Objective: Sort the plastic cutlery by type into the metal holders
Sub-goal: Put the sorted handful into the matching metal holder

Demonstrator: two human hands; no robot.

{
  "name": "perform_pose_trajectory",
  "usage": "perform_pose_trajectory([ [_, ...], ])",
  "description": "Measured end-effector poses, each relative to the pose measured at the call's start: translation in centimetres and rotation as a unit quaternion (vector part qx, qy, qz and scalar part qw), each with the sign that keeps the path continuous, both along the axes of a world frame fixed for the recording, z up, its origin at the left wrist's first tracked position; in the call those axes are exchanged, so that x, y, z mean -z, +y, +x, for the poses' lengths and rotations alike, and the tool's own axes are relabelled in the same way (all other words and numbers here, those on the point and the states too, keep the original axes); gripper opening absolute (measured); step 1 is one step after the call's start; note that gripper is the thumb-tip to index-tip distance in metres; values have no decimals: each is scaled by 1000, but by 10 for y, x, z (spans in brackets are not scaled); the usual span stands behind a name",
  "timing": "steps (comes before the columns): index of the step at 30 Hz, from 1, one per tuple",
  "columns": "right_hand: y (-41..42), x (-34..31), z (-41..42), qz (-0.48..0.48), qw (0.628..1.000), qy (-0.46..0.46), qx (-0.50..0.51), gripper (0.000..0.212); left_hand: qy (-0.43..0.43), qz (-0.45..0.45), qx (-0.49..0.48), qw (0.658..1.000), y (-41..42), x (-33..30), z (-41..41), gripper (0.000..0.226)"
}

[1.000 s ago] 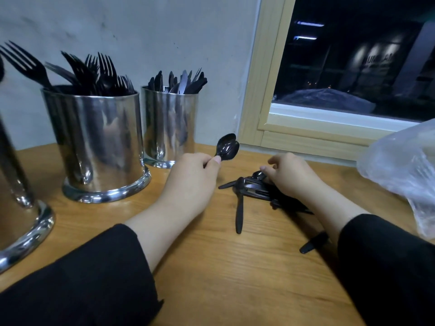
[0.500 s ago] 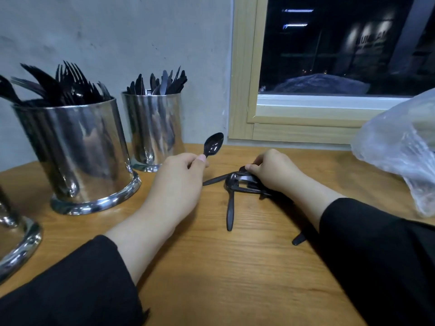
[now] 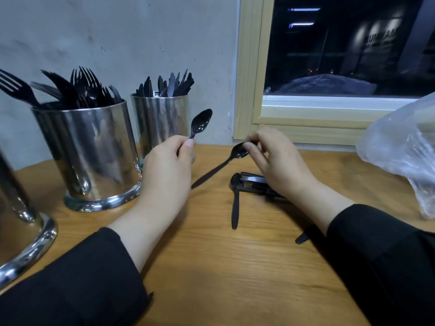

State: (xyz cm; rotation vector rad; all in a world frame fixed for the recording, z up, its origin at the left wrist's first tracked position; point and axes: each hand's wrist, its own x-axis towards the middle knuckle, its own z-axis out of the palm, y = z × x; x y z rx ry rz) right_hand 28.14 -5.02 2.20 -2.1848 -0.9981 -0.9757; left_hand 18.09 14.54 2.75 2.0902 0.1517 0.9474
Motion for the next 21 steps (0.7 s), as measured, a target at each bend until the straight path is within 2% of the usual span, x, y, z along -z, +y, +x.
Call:
perform_pose_trajectory([
  [3,8,2,-4,0,999,-9,-41,15,56,42,28,997,-2,0,-1,23],
  [7,14,4,-5,37,999,0,-39,12,134,-5,146,980,-8,5,-1,25],
  [10,14,5,-5,59,998,33,-17,14,140,17,160,977,-9,6,0,37],
  [15,14,6,-8,149,981,121,12,19,162,39,154,974,-9,6,1,29],
  [16,13,6,-7,134,981,136,29,16,159,30,143,976,-8,6,1,29],
  [18,8,9,-3,40,985,163,49,11,148,10,118,982,-5,5,3,29],
  [21,7,16,0,-137,965,219,37,32,136,-11,94,986,-3,4,4,30],
])
